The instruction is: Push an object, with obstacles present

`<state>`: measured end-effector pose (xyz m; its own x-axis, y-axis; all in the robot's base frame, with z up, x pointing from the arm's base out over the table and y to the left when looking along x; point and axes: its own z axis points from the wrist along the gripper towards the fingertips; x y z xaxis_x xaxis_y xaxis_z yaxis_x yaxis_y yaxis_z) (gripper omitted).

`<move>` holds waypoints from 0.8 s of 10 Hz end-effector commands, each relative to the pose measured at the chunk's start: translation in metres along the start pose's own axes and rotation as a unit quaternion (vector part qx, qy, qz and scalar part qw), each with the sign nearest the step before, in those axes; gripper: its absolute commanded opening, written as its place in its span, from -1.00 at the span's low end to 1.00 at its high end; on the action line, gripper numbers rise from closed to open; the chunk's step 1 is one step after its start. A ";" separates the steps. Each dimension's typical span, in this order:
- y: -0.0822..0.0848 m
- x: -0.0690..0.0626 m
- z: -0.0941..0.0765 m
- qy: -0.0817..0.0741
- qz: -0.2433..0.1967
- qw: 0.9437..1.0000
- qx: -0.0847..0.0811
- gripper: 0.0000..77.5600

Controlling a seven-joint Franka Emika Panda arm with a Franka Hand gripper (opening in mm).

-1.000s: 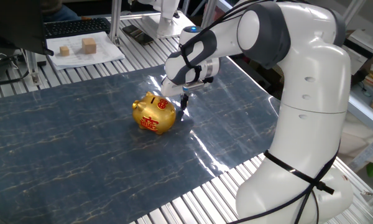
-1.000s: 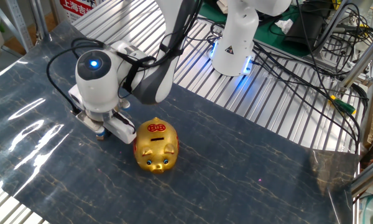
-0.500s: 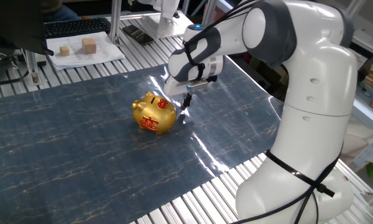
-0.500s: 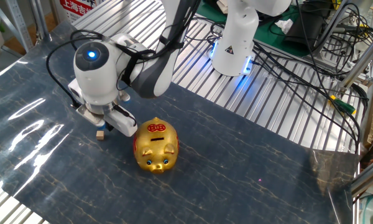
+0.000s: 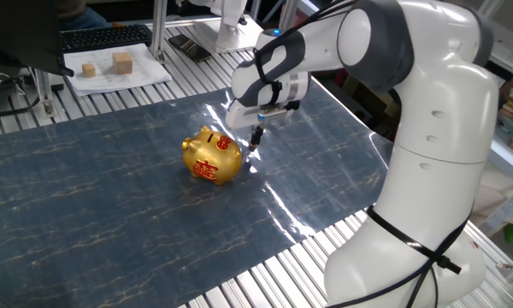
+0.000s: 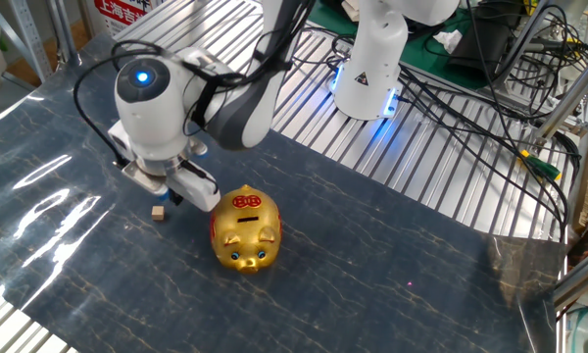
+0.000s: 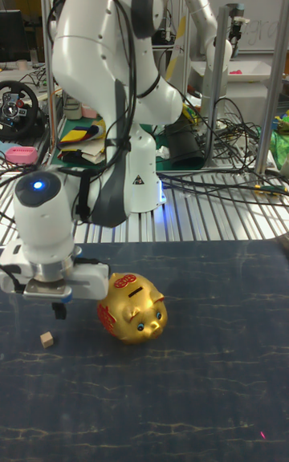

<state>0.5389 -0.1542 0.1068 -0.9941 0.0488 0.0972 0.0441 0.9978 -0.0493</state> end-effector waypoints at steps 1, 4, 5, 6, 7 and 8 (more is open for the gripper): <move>0.014 0.005 -0.017 0.001 0.001 1.000 -0.001 -1.00; 0.026 0.006 -0.041 0.010 -0.007 1.000 -0.002 -1.00; 0.031 0.007 -0.051 0.013 -0.007 1.000 -0.001 -1.00; 0.034 0.007 -0.061 0.019 -0.002 1.000 0.000 -1.00; 0.035 0.007 -0.065 0.021 -0.001 1.000 0.000 -1.00; 0.036 0.007 -0.073 0.026 0.000 1.000 0.001 -1.00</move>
<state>0.5380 -0.1193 0.1659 -0.9901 0.0428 0.1336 0.0366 0.9982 -0.0483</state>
